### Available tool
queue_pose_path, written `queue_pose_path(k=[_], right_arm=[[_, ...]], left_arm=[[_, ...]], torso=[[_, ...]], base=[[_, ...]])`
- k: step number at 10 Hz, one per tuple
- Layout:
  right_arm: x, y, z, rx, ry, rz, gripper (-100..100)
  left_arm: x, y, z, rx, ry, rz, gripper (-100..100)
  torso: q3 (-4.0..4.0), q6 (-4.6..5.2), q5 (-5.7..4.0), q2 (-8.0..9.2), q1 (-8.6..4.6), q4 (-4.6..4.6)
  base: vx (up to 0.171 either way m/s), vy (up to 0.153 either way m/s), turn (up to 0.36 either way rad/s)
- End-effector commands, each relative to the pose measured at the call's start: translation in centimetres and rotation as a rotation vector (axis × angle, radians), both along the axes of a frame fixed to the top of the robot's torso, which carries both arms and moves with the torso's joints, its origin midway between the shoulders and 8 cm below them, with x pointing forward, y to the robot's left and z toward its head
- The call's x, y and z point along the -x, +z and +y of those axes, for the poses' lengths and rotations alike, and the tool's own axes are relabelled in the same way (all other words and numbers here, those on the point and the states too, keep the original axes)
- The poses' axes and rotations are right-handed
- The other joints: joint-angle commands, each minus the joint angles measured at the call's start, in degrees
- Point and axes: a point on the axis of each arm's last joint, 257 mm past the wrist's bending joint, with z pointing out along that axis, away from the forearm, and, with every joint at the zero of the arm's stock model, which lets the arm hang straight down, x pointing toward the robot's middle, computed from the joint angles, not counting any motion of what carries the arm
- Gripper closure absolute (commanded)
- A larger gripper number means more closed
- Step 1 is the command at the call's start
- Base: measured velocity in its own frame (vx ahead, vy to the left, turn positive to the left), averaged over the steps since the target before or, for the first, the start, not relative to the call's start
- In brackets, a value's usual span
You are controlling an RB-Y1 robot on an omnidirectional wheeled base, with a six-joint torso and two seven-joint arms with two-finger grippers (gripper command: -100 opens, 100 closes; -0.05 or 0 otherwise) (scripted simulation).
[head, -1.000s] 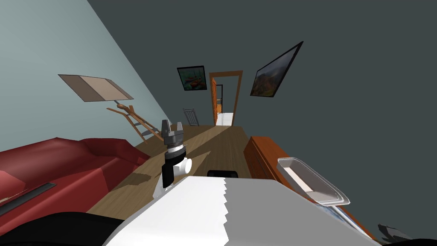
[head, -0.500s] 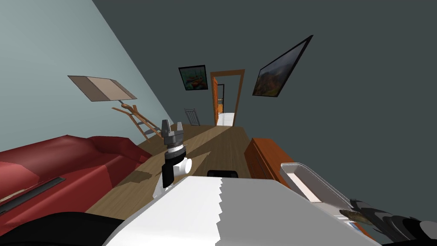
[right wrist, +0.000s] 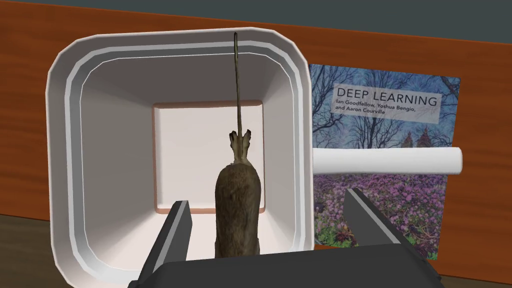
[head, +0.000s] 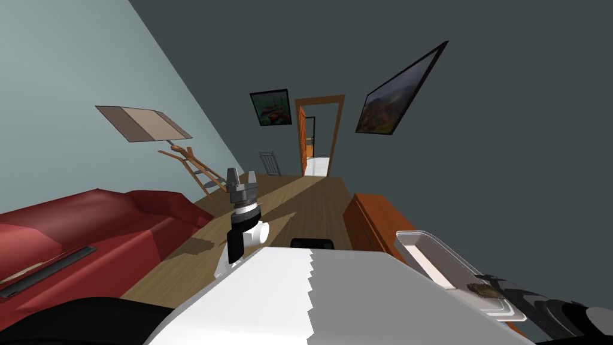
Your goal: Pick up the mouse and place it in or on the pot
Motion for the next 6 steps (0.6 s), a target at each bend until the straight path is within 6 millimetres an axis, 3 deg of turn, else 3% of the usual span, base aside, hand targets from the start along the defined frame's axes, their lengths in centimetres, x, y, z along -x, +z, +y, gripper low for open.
queue_pose_path(k=[1,2,3,6], right_arm=[[0.0,0.0,0.0,0.0,0.0,0.0,-100],[0.0,0.0,0.0,0.0,0.0,0.0,0],[-0.7,1.3,-0.7,0.004,-0.02,0.001,-100],[-1.7,3.3,-1.7,0.008,-0.049,0.002,-100]], left_arm=[[0.0,0.0,0.0,0.0,0.0,0.0,0],[0.0,0.0,0.0,0.0,0.0,0.0,0],[0.0,0.0,0.0,0.0,0.0,0.0,0],[0.0,0.0,0.0,0.0,0.0,0.0,0]], torso=[[0.0,0.0,0.0,0.0,0.0,0.0],[0.0,0.0,0.0,0.01,0.0,0.0],[0.01,0.0,0.0,0.01,0.0,0.0],[0.31,0.01,0.05,0.53,0.15,0.12]], base=[[0.0,0.0,0.0],[0.0,0.0,0.0],[-0.081,0.027,0.123],[-0.141,0.032,0.107]])
